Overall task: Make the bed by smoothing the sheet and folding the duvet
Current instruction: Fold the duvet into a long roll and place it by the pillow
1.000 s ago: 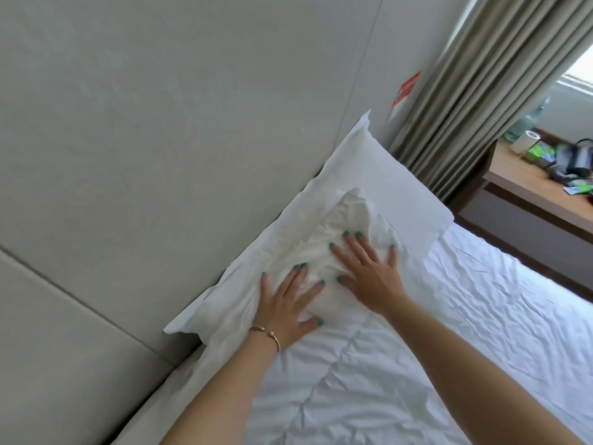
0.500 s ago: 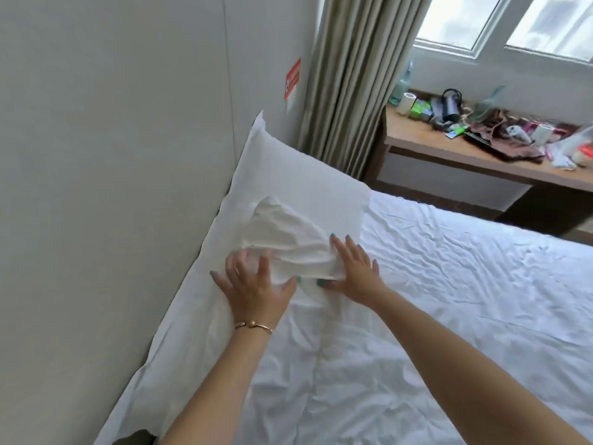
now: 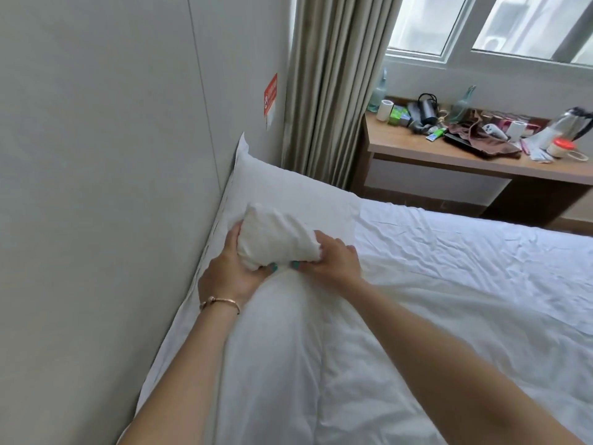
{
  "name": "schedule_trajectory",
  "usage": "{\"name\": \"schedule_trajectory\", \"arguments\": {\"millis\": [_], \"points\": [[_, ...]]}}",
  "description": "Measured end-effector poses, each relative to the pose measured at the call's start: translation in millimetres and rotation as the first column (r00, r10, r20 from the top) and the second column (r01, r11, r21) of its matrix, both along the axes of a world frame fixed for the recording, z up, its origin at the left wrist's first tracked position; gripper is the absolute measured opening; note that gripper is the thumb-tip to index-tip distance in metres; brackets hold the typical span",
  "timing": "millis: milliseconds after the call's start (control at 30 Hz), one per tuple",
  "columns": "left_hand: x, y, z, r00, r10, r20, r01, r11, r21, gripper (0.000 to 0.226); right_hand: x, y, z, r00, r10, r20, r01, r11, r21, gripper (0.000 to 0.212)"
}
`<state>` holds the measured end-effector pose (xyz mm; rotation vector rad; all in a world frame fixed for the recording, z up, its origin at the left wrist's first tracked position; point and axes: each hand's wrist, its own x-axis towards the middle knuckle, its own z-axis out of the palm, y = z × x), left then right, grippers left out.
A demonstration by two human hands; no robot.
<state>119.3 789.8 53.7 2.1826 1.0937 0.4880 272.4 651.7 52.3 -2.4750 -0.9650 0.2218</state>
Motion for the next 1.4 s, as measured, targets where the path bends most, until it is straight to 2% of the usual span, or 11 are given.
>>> {"name": "schedule_trajectory", "arguments": {"millis": [100,200,300,400,500,600,700,833,967,1200,1400], "points": [[8.3,-4.5,-28.1,0.962,0.105,-0.251,-0.123,0.991,-0.057,0.112,-18.9,12.8,-21.1,0.992,-0.105,0.073,0.117,0.975,-0.186,0.092],[22.2,-32.8,-37.9,0.947,0.255,-0.197,-0.166,0.909,0.381,0.114,-41.6,-2.7,-51.5,0.975,-0.121,0.184,0.134,0.989,-0.058,0.084],[39.5,-98.6,-35.5,0.976,-0.197,0.09,0.051,0.612,0.789,0.067,-40.3,-56.7,-76.4,0.986,-0.119,0.113,0.12,0.993,-0.002,0.068],[47.3,-151.1,-52.4,0.835,-0.484,-0.263,0.501,0.468,0.728,0.051,-18.8,-134.6,-93.9,0.994,-0.106,0.026,0.109,0.97,-0.216,0.064],[61.1,-154.8,-64.5,0.698,-0.193,-0.69,0.56,0.748,0.357,0.071,3.4,-216.0,-93.1,0.977,-0.143,-0.161,0.083,0.94,-0.33,0.06],[88.3,-193.7,-58.5,0.73,-0.088,-0.677,0.374,0.881,0.289,0.077,16.4,-298.2,-91.7,0.932,-0.204,-0.3,0.082,0.924,-0.373,0.061],[122.5,-283.2,-65.5,0.687,-0.261,-0.678,0.536,0.812,0.231,0.07,30.3,-376.0,-101.5,0.871,-0.302,-0.388,0.139,0.908,-0.395,0.061],[153.0,-406.2,-110.8,0.431,-0.579,-0.691,0.787,0.617,-0.026,0.061,64.2,-464.0,-128.5,0.84,-0.337,-0.425,0.136,0.889,-0.436,0.062],[198.9,-498.7,-162.2,0.51,-0.715,-0.478,0.708,0.665,-0.239,0.057,108.9,-541.4,-167.6,0.892,-0.319,-0.321,0.128,0.859,-0.496,0.061],[282.4,-560.0,-245.1,0.581,-0.455,-0.675,0.595,0.803,-0.031,0.075,225.9,-605.6,-233.0,0.99,-0.128,-0.065,0.068,0.814,-0.577,0.067],[330.8,-544.2,-302.0,0.714,-0.222,-0.664,0.469,0.856,0.217,0.061,285.3,-599.1,-297.8,0.987,-0.156,0.033,0.152,0.864,-0.48,0.065]]}}
